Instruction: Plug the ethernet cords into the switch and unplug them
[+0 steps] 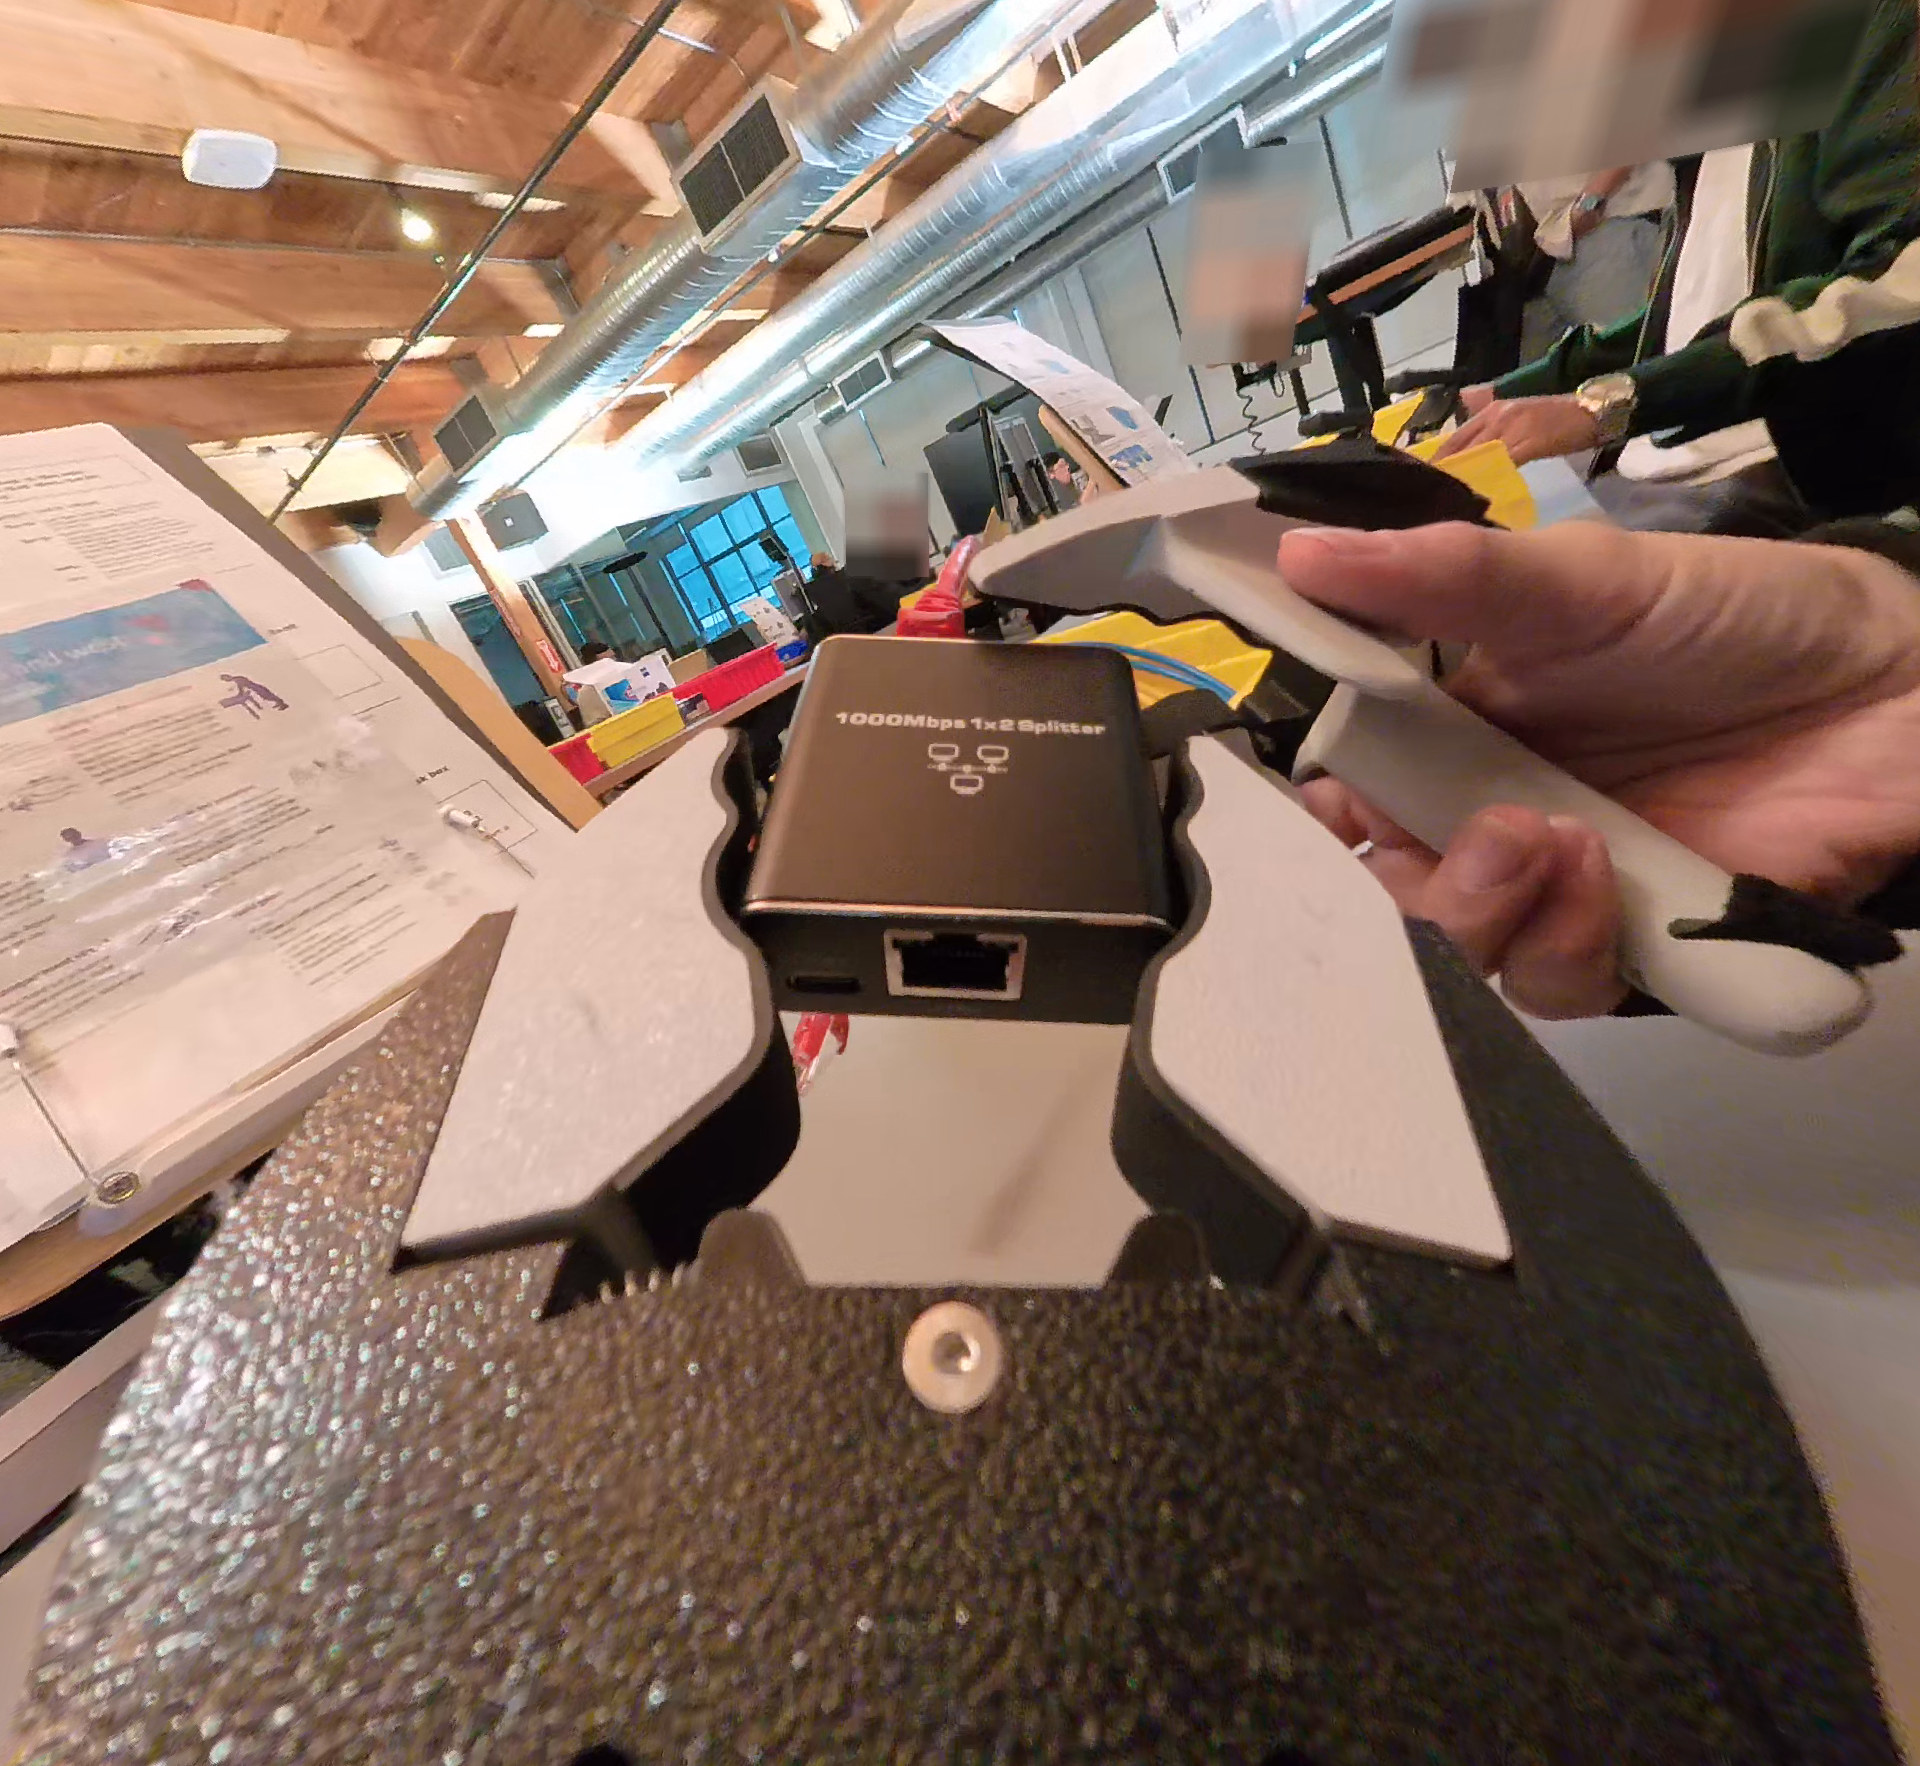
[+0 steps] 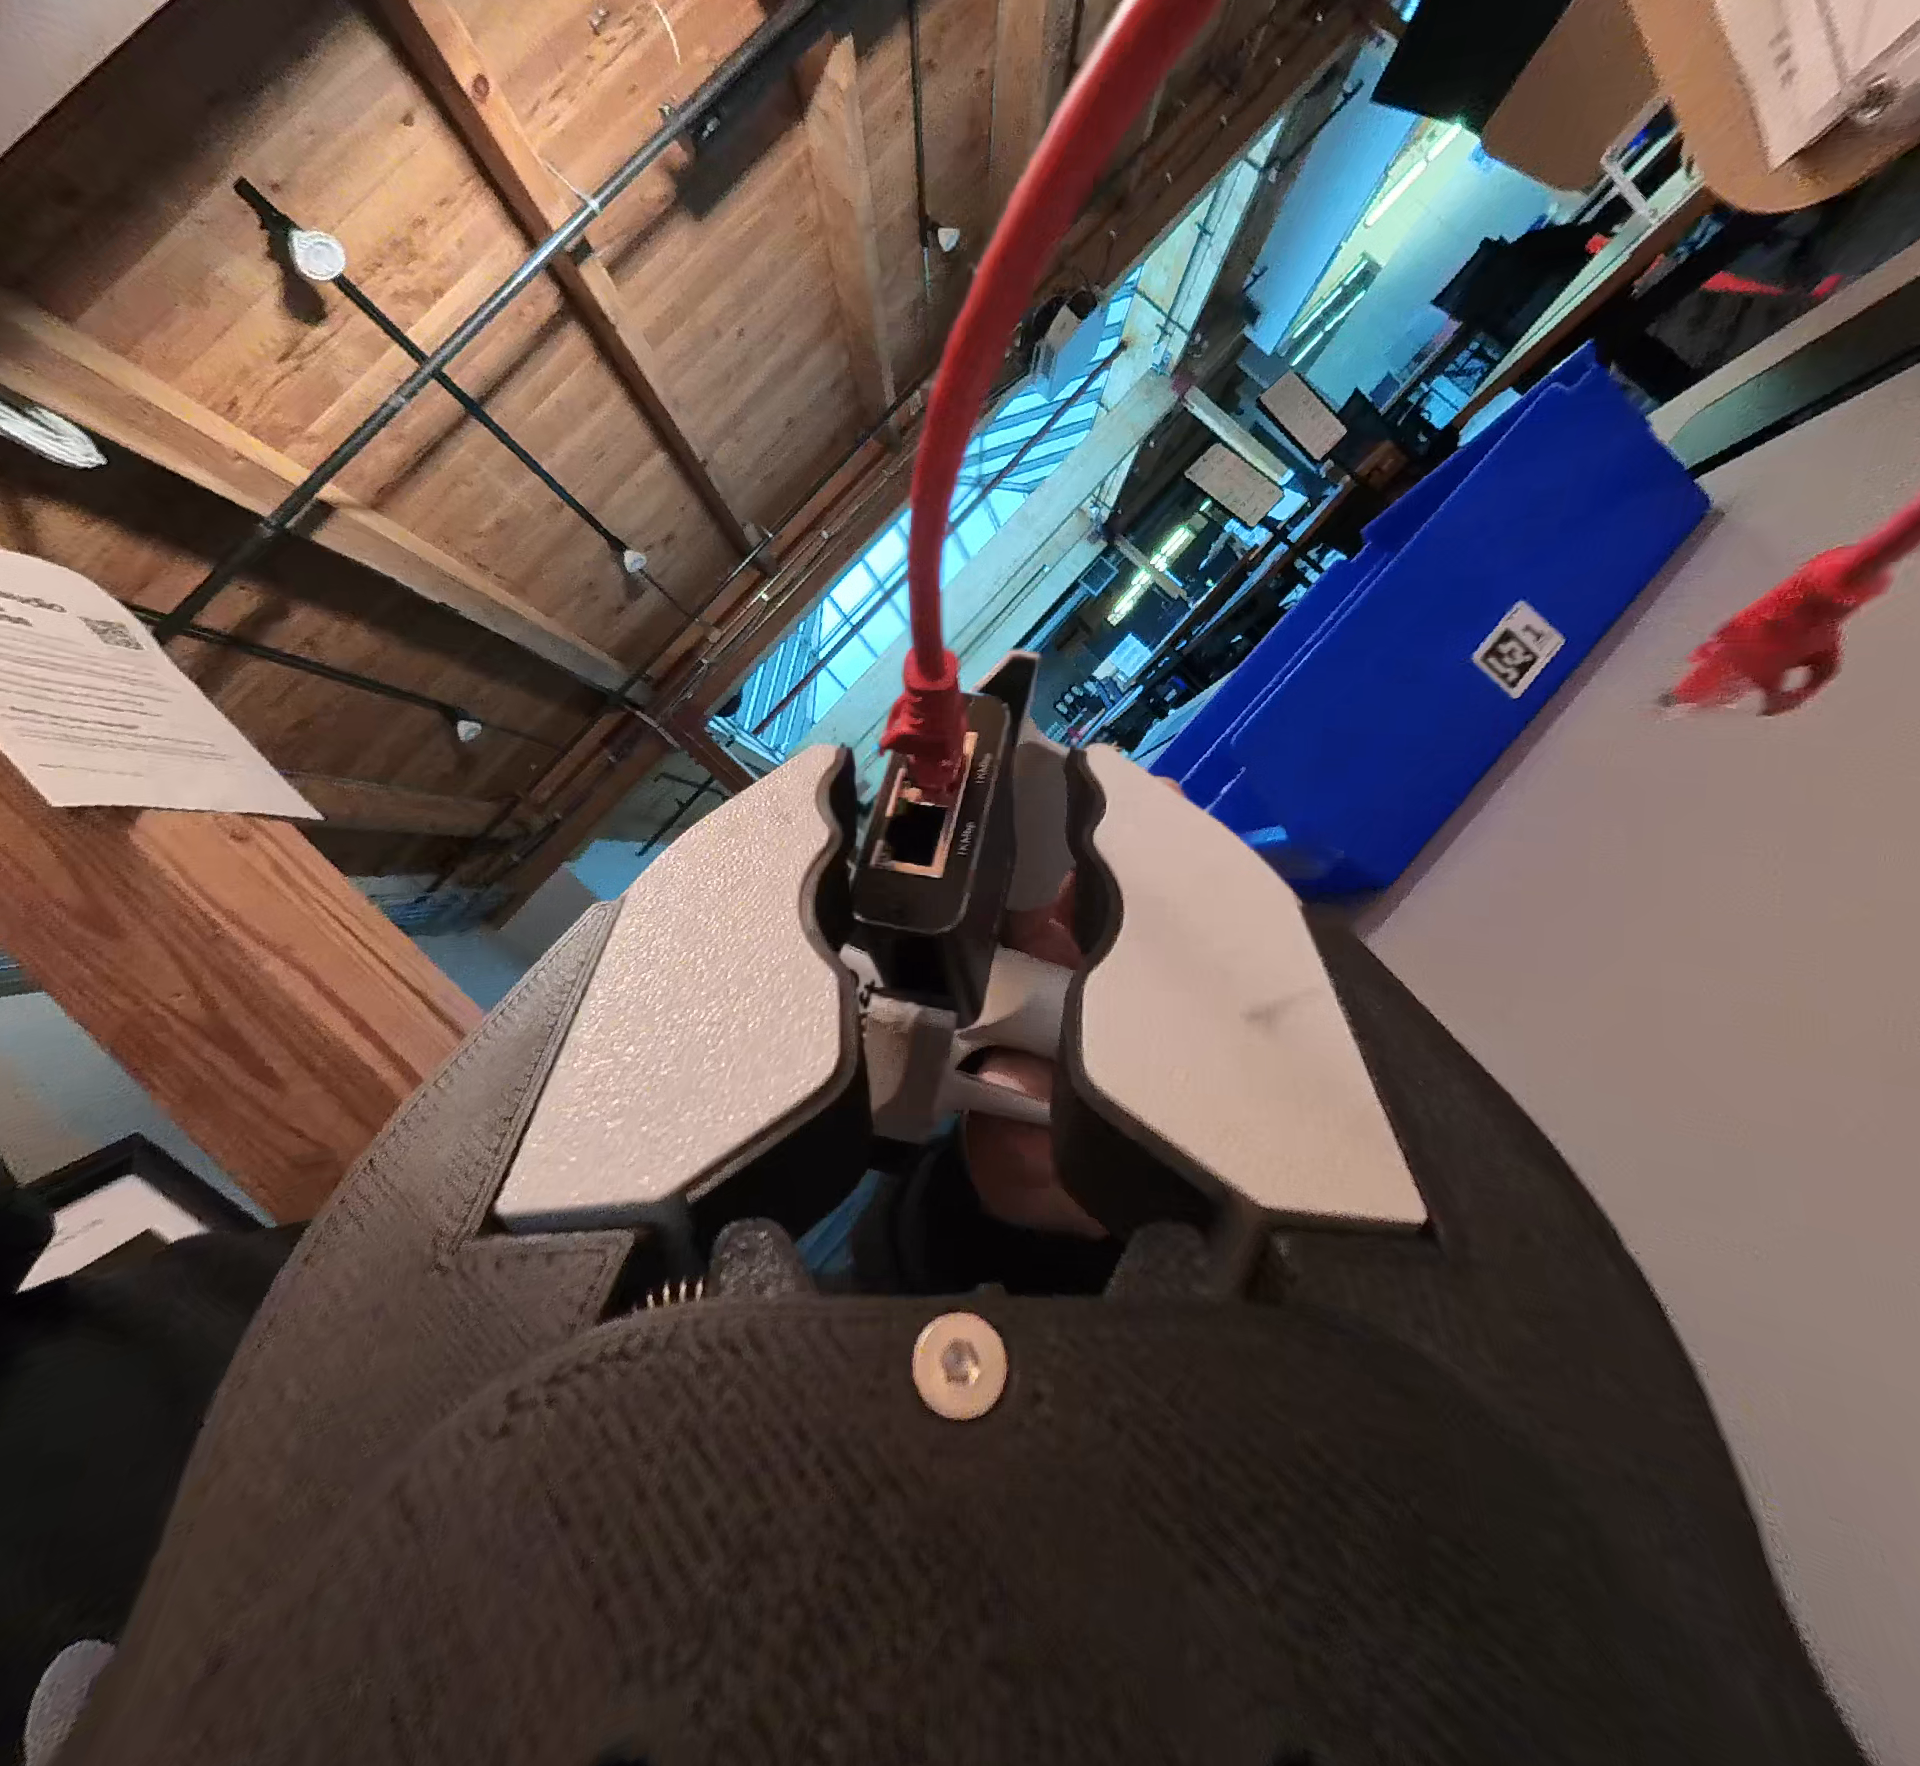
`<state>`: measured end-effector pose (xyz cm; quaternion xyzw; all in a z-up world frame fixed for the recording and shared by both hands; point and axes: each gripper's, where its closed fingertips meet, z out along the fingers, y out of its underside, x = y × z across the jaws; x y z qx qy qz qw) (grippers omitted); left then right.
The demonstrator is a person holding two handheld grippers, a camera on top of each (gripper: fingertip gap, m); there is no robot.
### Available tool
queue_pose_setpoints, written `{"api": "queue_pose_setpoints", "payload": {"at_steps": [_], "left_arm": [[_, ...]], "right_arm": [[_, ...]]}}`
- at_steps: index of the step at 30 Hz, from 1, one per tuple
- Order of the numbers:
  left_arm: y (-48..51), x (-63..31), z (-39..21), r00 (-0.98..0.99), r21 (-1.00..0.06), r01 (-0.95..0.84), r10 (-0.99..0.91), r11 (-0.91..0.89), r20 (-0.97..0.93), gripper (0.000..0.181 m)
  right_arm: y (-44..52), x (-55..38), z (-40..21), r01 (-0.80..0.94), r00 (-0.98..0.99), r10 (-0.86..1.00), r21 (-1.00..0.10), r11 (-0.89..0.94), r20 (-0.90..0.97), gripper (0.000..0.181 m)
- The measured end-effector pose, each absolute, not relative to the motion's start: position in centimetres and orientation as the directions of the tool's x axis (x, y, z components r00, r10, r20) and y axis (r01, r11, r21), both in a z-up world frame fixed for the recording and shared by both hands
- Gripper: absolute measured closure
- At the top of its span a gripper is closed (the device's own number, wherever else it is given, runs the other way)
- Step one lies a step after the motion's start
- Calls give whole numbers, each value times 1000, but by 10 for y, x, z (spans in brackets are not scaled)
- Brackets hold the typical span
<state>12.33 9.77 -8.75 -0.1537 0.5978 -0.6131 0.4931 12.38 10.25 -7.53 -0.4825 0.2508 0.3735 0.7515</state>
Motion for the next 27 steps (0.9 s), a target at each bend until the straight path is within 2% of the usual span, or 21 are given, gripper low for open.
{"api": "queue_pose_setpoints", "payload": {"at_steps": [2, 4, 11, 14, 22, 27], "left_arm": [[95, 124, -91, -456, -878, 416, -780, 238, -428, 106], [93, 126, -93, -444, -872, 409, -777, 268, -447, 106], [95, 134, -104, -399, -854, 372, -768, 363, -500, 106], [94, 134, -105, -404, -856, 372, -768, 359, -497, 106], [93, 135, -108, -401, -856, 363, -767, 368, -500, 106], [92, 136, -108, -405, -864, 356, -775, 355, -485, 106]], "right_arm": [[105, 121, -77, -809, 588, 315, -536, 243, -745, 145], [106, 121, -78, -803, 594, 300, -534, 264, -746, 159], [102, 132, -84, -804, 579, 233, -501, 320, -781, 166], [100, 132, -86, -802, 585, 245, -507, 317, -773, 168], [99, 133, -89, -838, 529, 308, -430, 337, -791, 168], [100, 132, -90, -820, 554, 268, -461, 339, -788, 169]]}}
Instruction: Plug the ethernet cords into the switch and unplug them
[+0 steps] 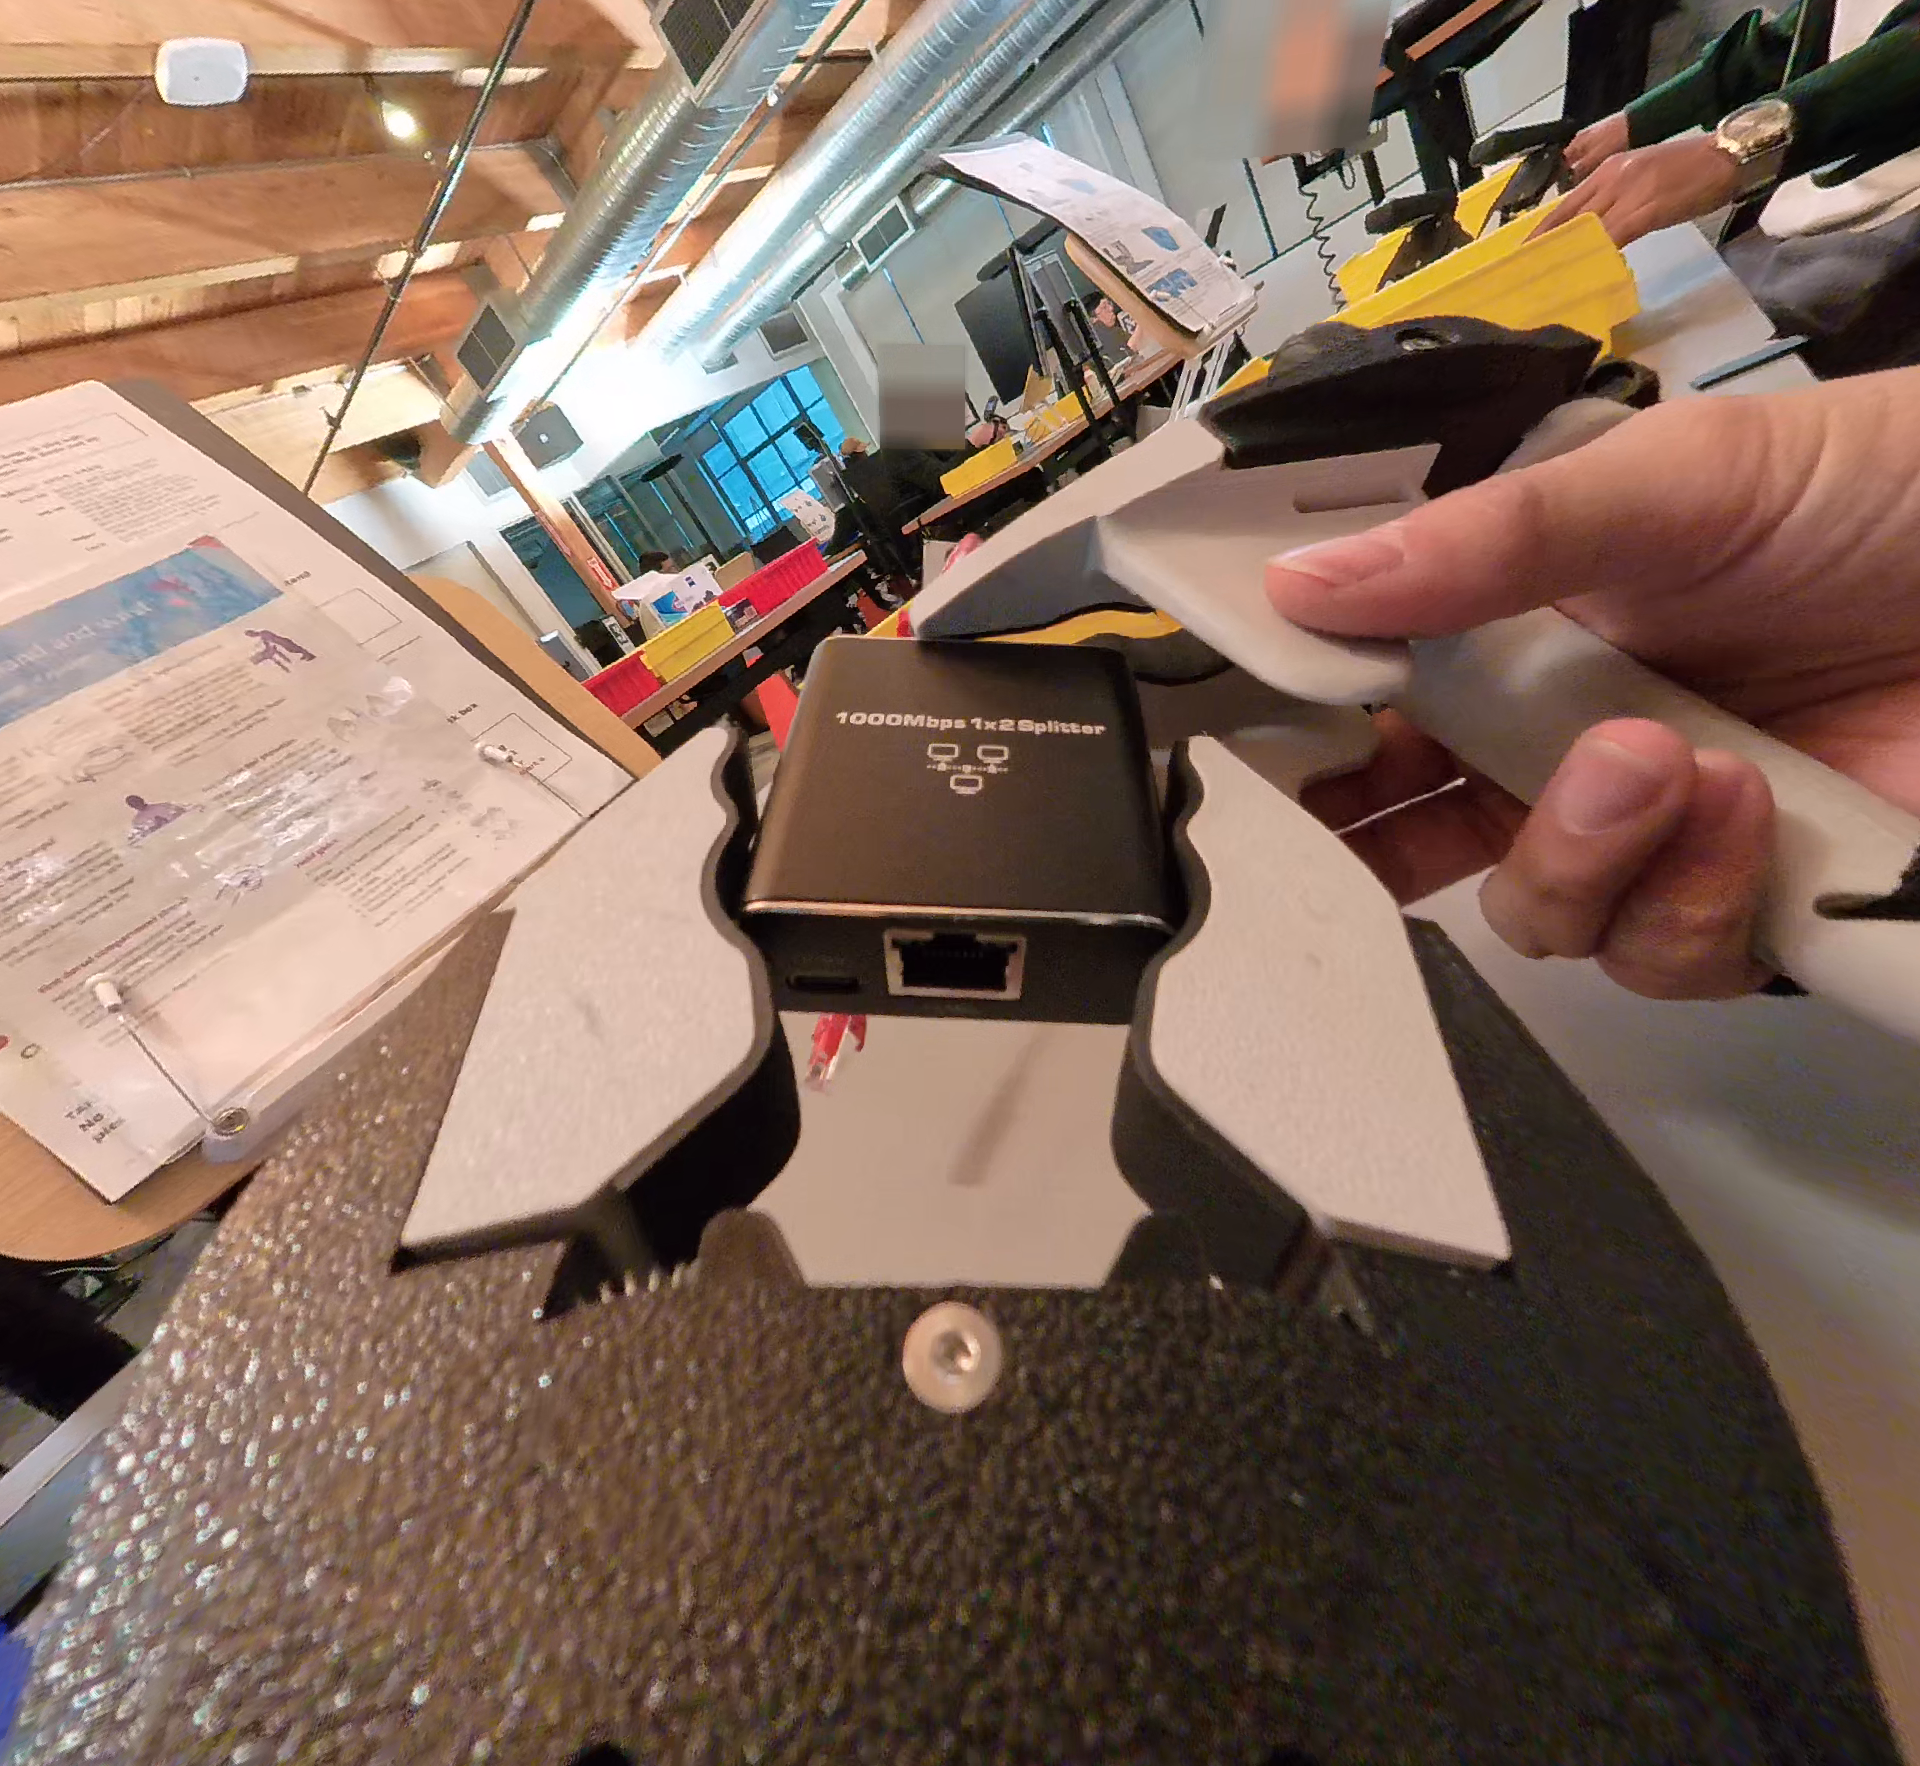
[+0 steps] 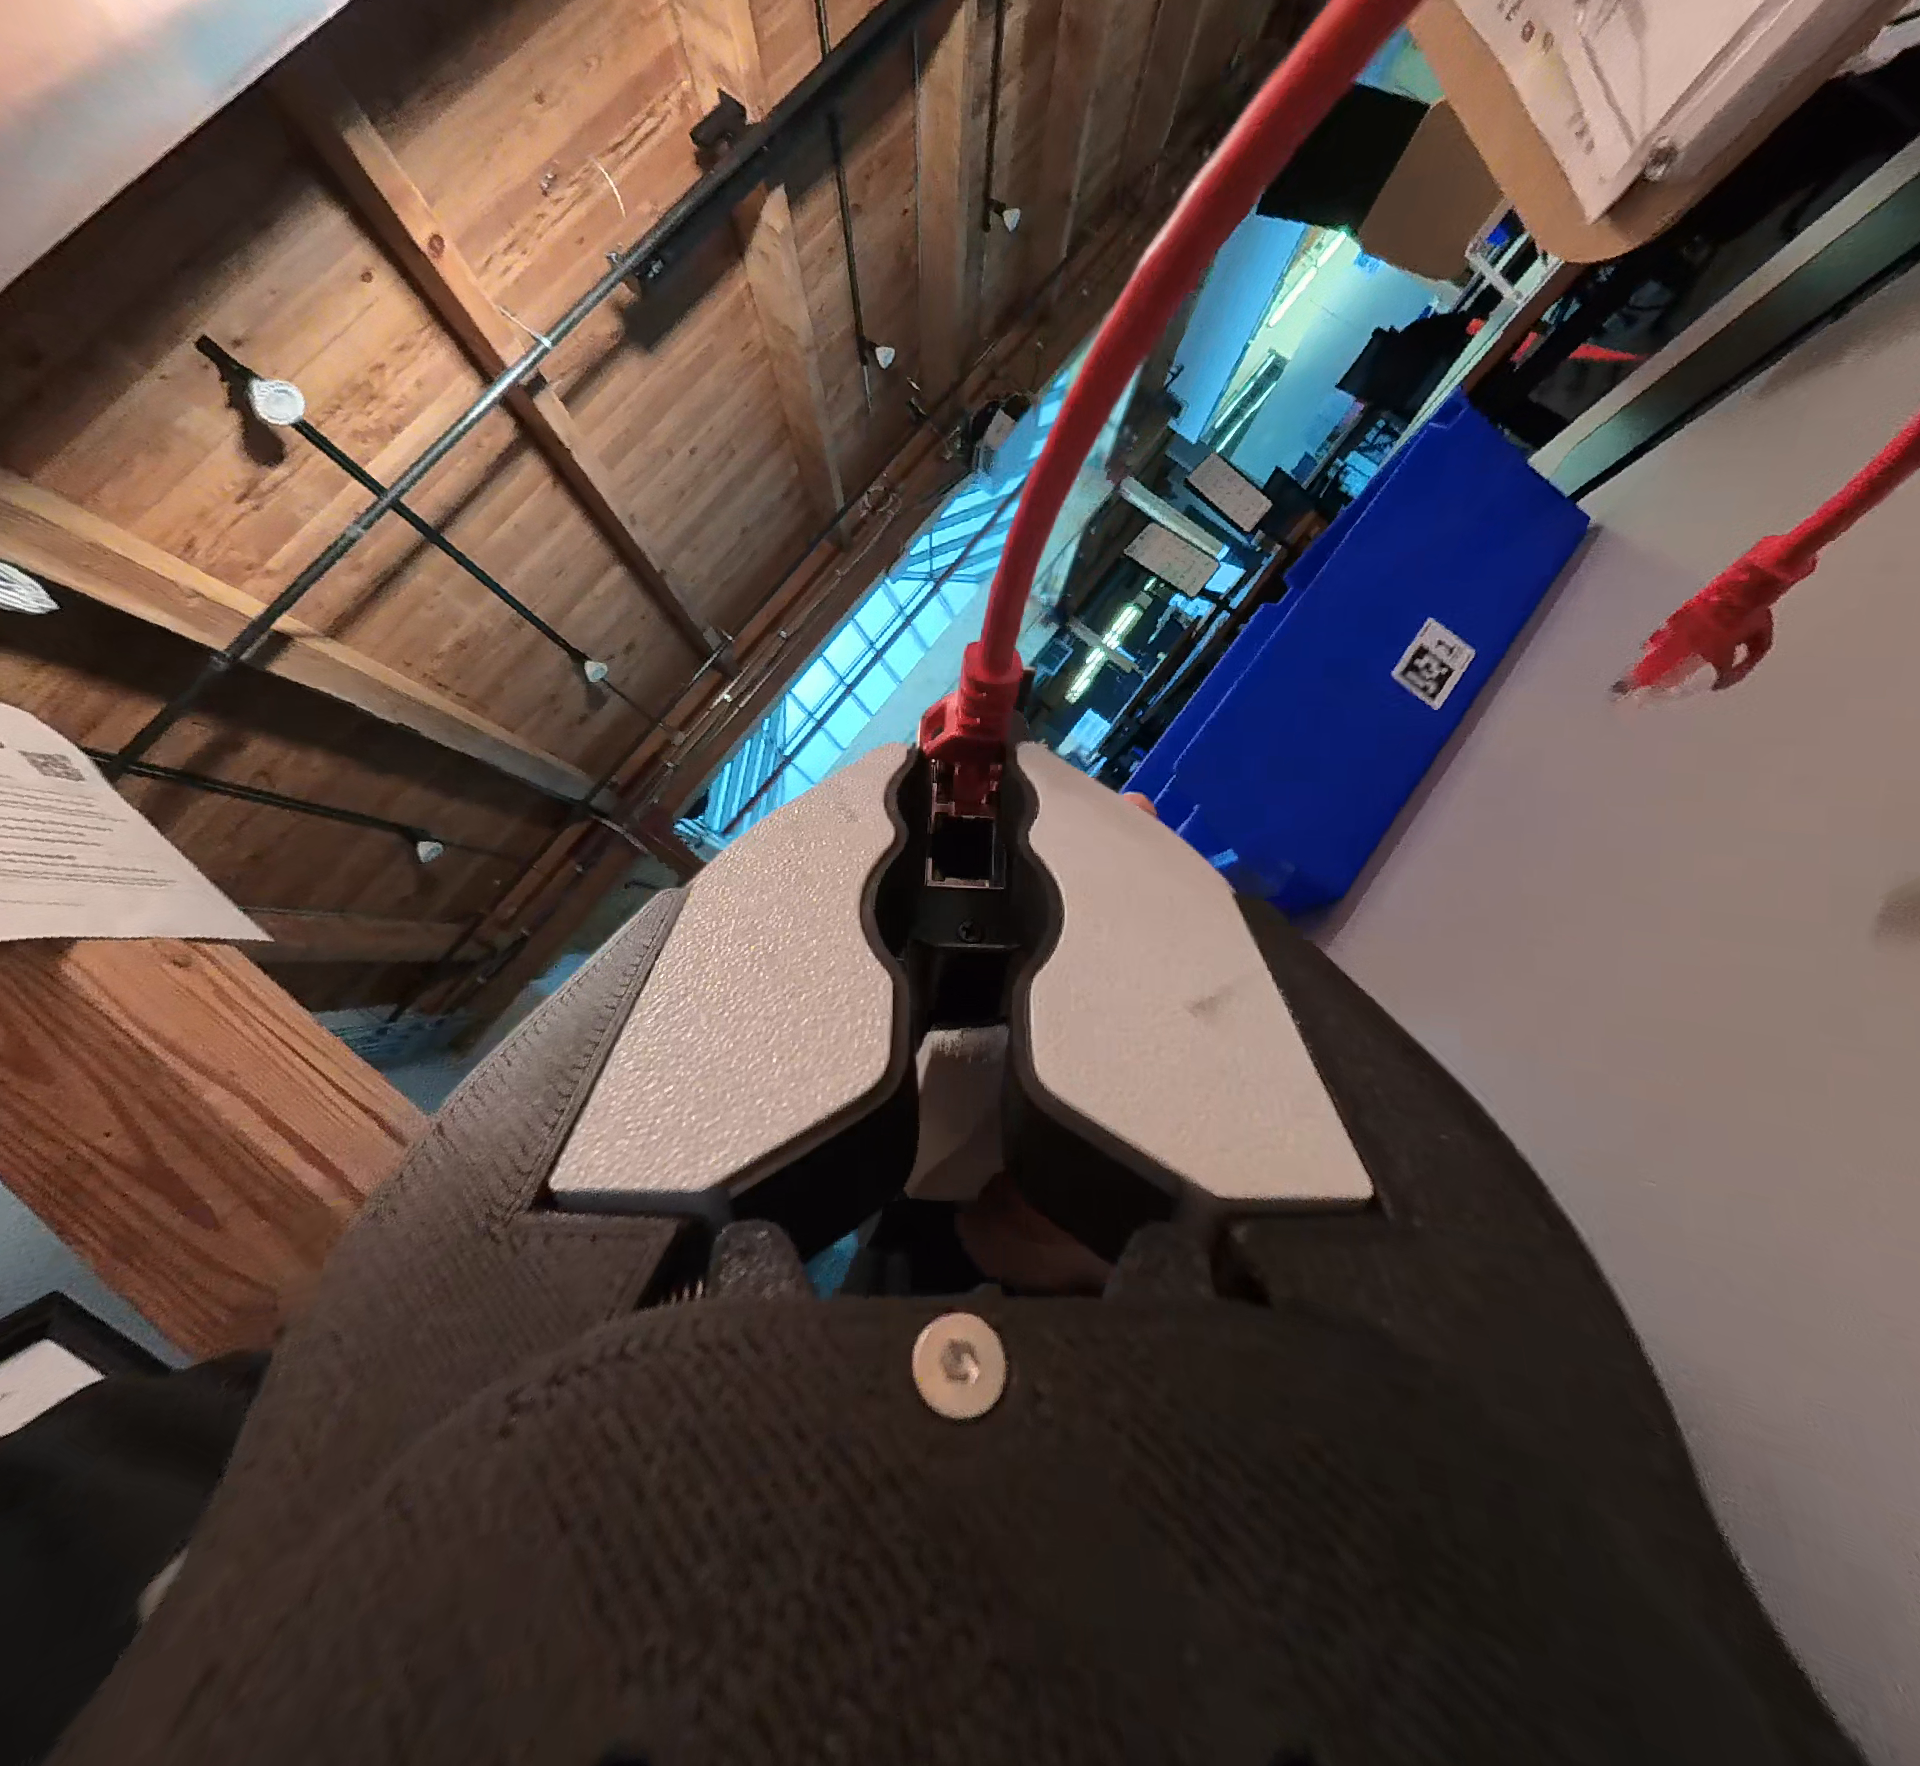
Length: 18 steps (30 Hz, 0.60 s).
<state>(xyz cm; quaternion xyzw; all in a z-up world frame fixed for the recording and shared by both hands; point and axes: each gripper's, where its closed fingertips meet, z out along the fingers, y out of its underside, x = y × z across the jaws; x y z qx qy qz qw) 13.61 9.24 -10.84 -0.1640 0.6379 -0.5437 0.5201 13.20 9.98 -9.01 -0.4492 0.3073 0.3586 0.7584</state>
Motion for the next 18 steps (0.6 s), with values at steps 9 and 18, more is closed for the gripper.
{"api": "queue_pose_setpoints", "payload": {"at_steps": [9, 18], "left_arm": [[93, 138, -110, -397, -867, 345, -781, 360, -482, 106], [91, 136, -107, -408, -881, 354, -796, 315, -448, 106]], "right_arm": [[99, 134, -91, -817, 548, 271, -438, 375, -791, 168], [98, 131, -89, -753, 646, 225, -562, 342, -729, 168]]}}
